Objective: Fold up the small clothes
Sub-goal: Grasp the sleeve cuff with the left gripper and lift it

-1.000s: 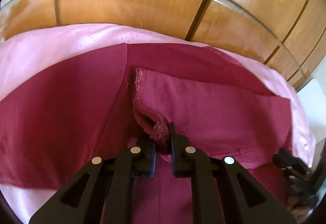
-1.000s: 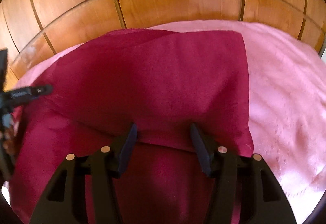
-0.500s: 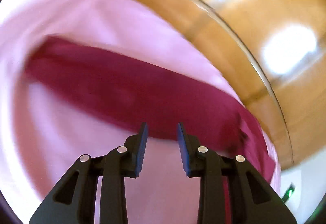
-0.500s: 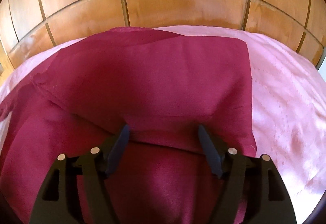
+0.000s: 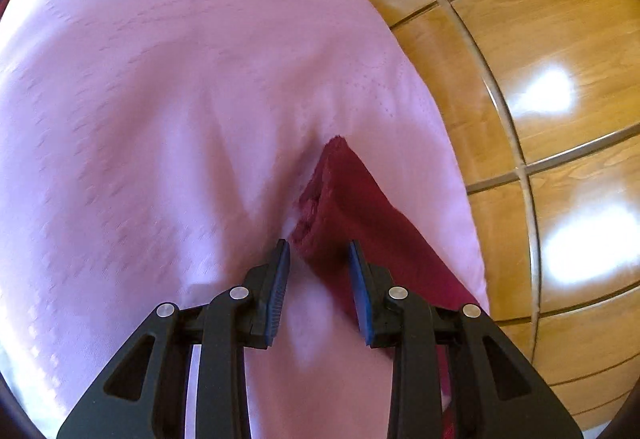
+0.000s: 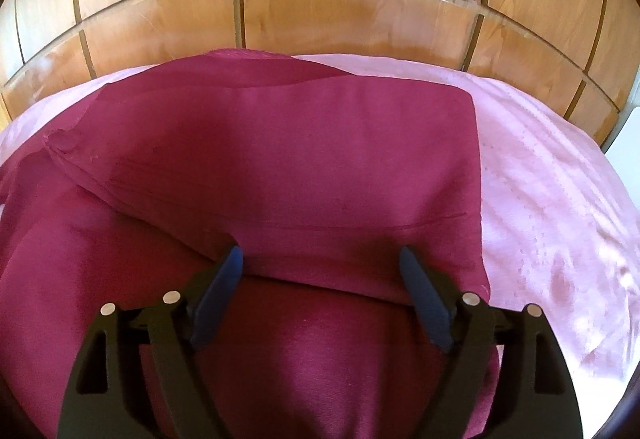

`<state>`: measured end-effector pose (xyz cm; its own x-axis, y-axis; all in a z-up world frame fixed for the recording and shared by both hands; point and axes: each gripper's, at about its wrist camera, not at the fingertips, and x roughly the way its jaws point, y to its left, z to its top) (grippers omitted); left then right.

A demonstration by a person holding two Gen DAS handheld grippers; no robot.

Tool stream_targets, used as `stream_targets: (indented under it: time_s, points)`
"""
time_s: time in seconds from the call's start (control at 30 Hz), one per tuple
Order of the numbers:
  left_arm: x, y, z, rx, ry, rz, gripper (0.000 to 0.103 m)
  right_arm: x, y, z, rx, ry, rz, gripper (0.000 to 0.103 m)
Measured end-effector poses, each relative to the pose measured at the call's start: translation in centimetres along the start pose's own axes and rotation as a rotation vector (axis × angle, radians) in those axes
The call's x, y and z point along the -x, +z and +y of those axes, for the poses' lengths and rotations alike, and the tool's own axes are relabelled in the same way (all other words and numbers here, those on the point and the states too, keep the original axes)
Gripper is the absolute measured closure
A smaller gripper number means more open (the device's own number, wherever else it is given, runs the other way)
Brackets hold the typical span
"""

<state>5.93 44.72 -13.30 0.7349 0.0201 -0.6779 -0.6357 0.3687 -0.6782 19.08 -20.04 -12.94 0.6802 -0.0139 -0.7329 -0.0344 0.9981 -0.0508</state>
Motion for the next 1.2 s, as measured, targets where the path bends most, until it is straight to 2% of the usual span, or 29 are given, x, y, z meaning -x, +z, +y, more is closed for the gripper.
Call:
stream_targets:
  time_s: [0.1,0.13,0.17,0.2,0.27,0.4,0.53,0.67,0.7,0.83,0.93,0.97,1.03,1.07,1.13,1.2]
  points:
    - [-1.4,0.3,-1.3,-0.024,0.015,-0.008,0.077,0.0,0.0,0.2,0.005,-0.011,0.0,0.021]
    - [-1.8,0.6,-1.7,-0.04,0.022,-0.005,0.091,0.0,0.0,0.2,0.006,-0.013,0.0,0.021]
    - [-1.4,0.7,-1.5,-0.057,0.028,-0.001,0.097,-0.1,0.0,0.2,0.007,-0.013,-0.001,0.021]
    - [-1.3,0.7,-2.3,-0.082,0.036,-0.008,0.097,-0.1,0.0,0.2,0.008,-0.014,-0.001,0.021]
    - [-0.6,0.4,-4.2,-0.133,-0.011,-0.024,0.097,-0.1,0.0,0.2,0.009,-0.016,-0.001,0.021]
    - [1.9,-2.7,-11.5,-0.304,-0.185,-0.035,0.097,-0.1,-0.1,0.2,0.008,-0.014,-0.002,0.021]
    - [3.3,-8.8,-19.2,-0.479,-0.358,0.019,0.097,-0.1,-0.1,0.1,0.007,-0.013,-0.003,0.021]
    - [1.8,-17.1,-24.4,-0.644,-0.449,0.146,0.097,-0.1,-0.1,-0.1,0.0,-0.002,-0.004,0.02]
    - [0.8,-20.2,-25.6,-0.712,-0.44,0.177,0.097,-0.2,0.0,-0.2,-0.002,0.002,-0.004,0.02]
    - [-3.0,-28.3,-26.4,-0.85,-0.395,0.337,0.097,-0.1,0.0,-0.5,-0.015,0.022,-0.002,0.02]
    - [-4.8,-31.7,-25.7,-0.934,-0.319,0.383,0.095,0.2,0.5,-0.8,-0.018,0.043,0.013,0.021]
    - [-4.9,-32.3,-25.3,-0.943,-0.315,0.4,0.093,0.5,0.7,-0.7,-0.018,0.059,0.015,0.021]
    - [-4.5,-32.8,-24.5,-0.96,-0.322,0.415,0.075,1.5,1.3,-0.7,-0.048,0.138,0.006,0.022]
    - [-4.0,-32.9,-24.0,-0.966,-0.328,0.411,0.071,1.9,1.6,-0.6,-0.063,0.176,0.004,0.023]
    - [-3.0,-32.4,-22.9,-0.954,-0.352,0.402,0.06,2.8,2.4,0.4,-0.104,0.317,0.006,0.025]
    - [-1.9,-31.8,-21.3,-0.941,-0.363,0.396,0.06,3.4,3.3,2.2,-0.128,0.48,0.025,0.025]
